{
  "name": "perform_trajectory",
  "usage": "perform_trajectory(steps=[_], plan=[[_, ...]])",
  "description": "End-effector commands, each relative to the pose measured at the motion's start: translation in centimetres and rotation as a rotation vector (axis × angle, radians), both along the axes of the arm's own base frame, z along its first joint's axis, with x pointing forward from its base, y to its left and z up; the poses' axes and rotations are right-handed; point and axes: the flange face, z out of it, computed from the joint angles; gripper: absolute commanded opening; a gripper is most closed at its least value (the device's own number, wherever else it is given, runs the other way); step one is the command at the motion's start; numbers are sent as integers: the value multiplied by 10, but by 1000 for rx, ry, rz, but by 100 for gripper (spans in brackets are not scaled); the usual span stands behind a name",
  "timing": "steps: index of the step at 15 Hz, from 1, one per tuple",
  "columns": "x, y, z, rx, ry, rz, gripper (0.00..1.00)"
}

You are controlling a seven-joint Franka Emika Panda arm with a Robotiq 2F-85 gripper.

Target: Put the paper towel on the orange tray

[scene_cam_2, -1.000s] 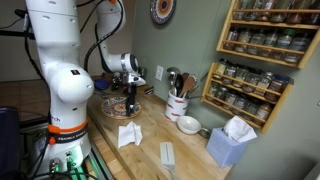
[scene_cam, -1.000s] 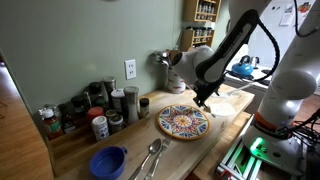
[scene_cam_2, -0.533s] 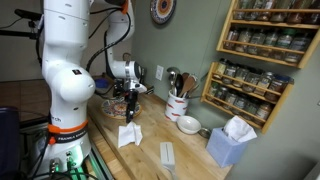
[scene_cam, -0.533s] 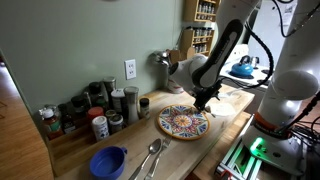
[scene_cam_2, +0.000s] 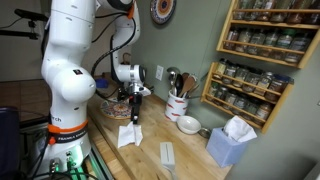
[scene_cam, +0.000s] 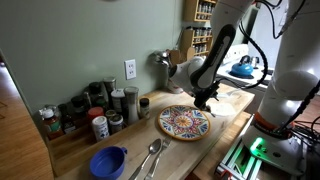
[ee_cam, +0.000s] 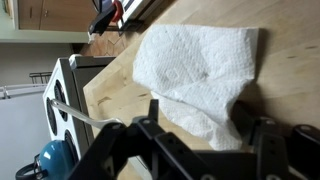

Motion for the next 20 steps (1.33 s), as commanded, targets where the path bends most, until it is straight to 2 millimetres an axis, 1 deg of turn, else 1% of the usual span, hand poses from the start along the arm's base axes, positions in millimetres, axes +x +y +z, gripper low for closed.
perform_trajectory(steps=[1,4,6,7,9,11,13,16,18,20], plan=[[3,-6,-9,-20,7,-4,45],[2,-12,-8,-16,21,-18,23],[2,-19,-1,-40,6,-28,7],[1,-21,6,-38,0,-33,1],[0,-24,19,-37,-6,-37,0],[-2,-18,44,-19,-35,-9,0],[-4,1,77,4,-99,60,0],[-5,43,123,59,-190,181,0],[-7,76,147,95,-229,266,0],[-11,108,164,112,-260,340,0]])
